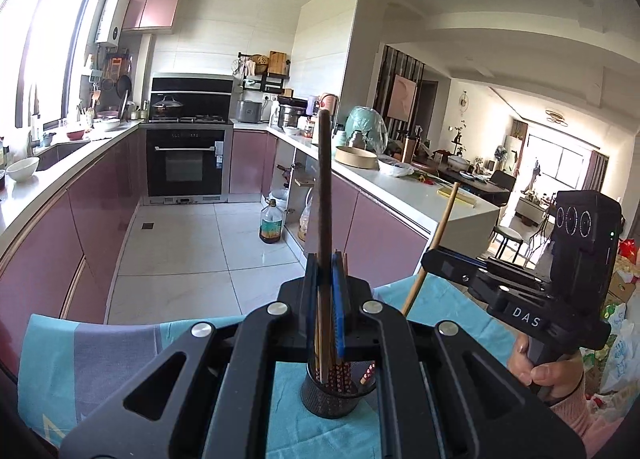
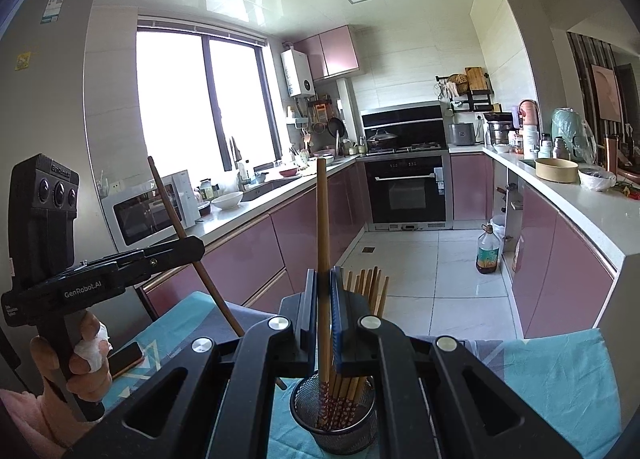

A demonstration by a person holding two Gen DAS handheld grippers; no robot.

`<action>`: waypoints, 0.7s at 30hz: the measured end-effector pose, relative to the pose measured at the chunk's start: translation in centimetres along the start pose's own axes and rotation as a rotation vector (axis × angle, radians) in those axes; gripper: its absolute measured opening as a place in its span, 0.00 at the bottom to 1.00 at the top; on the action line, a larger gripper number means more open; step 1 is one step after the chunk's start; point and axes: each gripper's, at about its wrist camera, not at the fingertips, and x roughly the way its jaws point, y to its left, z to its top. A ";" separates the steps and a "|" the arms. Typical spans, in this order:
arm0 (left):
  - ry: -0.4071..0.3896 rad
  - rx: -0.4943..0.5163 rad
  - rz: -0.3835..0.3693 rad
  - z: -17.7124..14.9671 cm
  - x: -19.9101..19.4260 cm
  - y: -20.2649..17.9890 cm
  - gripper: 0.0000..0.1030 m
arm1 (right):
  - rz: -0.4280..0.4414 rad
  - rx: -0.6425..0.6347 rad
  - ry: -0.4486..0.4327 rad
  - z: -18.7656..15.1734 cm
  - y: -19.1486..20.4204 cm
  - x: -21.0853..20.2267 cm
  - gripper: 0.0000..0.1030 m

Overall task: Organize utensils
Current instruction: 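Lower both chopsticks into the mesh cup and open both tools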

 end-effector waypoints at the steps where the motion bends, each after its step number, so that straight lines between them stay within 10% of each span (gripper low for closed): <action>1: 0.009 -0.001 -0.004 -0.1 0.4 -0.2 0.07 | -0.006 0.001 0.007 -0.1 -0.1 0.4 0.05; 21: 0.340 0.019 -0.036 -6.1 11.7 -0.8 0.08 | -0.014 0.065 0.256 -4.3 -1.2 7.3 0.06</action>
